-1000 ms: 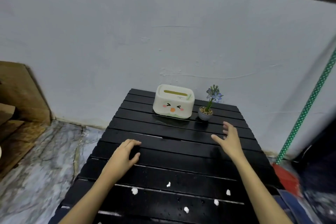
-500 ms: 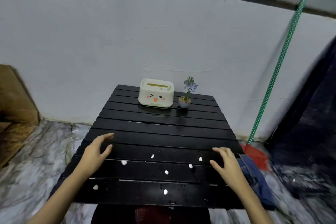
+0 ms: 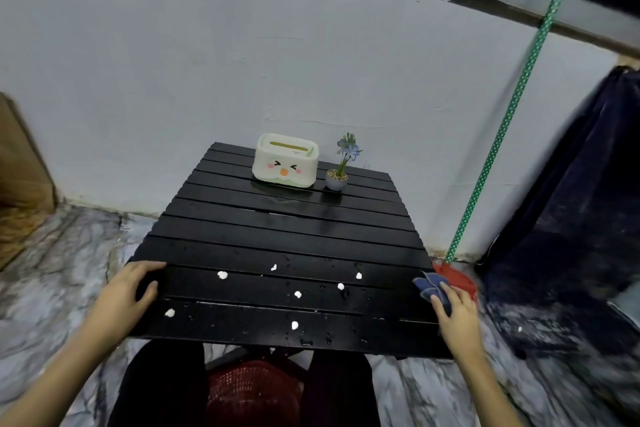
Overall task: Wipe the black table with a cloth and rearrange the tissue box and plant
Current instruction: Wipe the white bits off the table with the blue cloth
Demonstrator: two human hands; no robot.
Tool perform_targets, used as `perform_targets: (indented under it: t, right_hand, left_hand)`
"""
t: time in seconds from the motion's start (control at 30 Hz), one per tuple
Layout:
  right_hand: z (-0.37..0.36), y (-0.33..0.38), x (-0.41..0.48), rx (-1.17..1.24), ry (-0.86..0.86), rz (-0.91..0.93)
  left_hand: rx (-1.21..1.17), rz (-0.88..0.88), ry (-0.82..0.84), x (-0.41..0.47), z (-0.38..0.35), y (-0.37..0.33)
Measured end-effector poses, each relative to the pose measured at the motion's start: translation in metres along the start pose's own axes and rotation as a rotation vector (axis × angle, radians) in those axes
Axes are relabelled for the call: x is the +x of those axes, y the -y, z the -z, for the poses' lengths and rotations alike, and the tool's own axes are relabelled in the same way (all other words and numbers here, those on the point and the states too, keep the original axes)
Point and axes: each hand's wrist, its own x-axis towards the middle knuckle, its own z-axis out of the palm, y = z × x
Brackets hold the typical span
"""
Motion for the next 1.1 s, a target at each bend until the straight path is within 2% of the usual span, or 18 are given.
perform_targets:
  t: [0.13, 0.3, 0.57, 0.73, 0.87, 0.97, 1.1]
  right_hand:
    - [-0.01, 0.016, -0.002, -0.061, -0.029, 0.01]
    - [-0.031, 0.058, -0.011, -0.136, 0.023, 0.103]
    - [-0.076, 0.146, -0.055, 0.018, 0.12, 0.383]
    - [-0.097, 0.193, -0.091, 0.161, 0.311, 0.595]
    - [-0.085, 0.194, -0.079, 0.279, 0.379, 0.524]
    - [-0.067, 0.172, -0.056, 0.289, 0.26, 0.452]
    - [-0.05, 0.132, -0.034, 0.11, 0.143, 0.317]
  left_hand:
    - [0.016, 0.0, -0.03, 0.001, -0.003, 0.004]
    - [-0.006, -0.006, -0.056, -0.002, -0.004, -0.001]
    - [-0.025, -0.012, -0.038, -0.003, -0.002, 0.001]
    - [-0.04, 0.006, -0.03, -0.006, 0.001, 0.0]
    - [-0.041, -0.001, -0.023, -0.005, 0.002, -0.001]
    - [-0.045, 0.001, -0.02, -0.005, 0.002, 0.0]
    - [-0.058, 0.004, -0.023, -0.005, 0.0, 0.001]
